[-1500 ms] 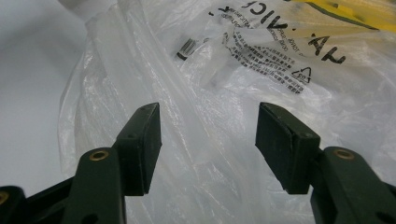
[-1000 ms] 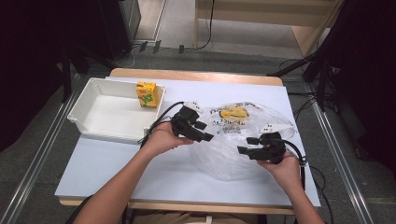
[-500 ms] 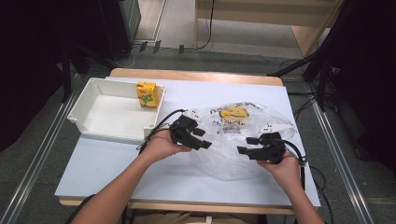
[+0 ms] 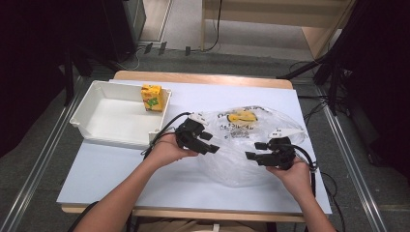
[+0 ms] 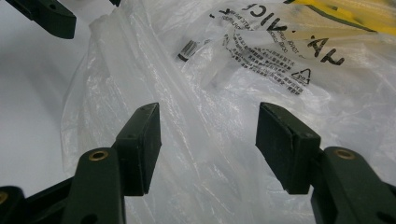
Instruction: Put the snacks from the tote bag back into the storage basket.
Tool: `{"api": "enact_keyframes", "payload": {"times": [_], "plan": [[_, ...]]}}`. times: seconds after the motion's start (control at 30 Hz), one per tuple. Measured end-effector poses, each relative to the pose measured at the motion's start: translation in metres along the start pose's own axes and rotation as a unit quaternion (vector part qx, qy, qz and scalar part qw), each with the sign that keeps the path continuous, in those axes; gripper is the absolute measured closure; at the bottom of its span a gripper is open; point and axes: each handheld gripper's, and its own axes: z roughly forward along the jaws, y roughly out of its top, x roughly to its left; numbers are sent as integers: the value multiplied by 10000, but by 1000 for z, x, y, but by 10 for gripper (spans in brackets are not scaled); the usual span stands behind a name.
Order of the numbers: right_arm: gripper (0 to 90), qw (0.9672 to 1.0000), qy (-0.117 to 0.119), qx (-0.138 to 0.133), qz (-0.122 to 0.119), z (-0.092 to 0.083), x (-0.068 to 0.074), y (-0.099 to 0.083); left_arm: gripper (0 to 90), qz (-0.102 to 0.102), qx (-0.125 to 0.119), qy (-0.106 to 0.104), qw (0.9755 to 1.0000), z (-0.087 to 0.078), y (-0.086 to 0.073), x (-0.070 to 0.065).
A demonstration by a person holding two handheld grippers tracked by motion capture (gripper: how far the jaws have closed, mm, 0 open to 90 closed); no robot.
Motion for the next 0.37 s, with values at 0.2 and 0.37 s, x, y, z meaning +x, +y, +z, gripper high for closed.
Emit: {"api": "enact_keyframes", "payload": {"times": [0.2, 0.37], "plan": [[414, 10000, 0, 8, -8, 1, 0, 0, 409, 21, -36, -7, 10000, -2, 0, 0], [414, 10000, 4, 15, 4, 0, 0, 0, 405, 4, -76, -31, 10000, -2, 1, 0]]}}
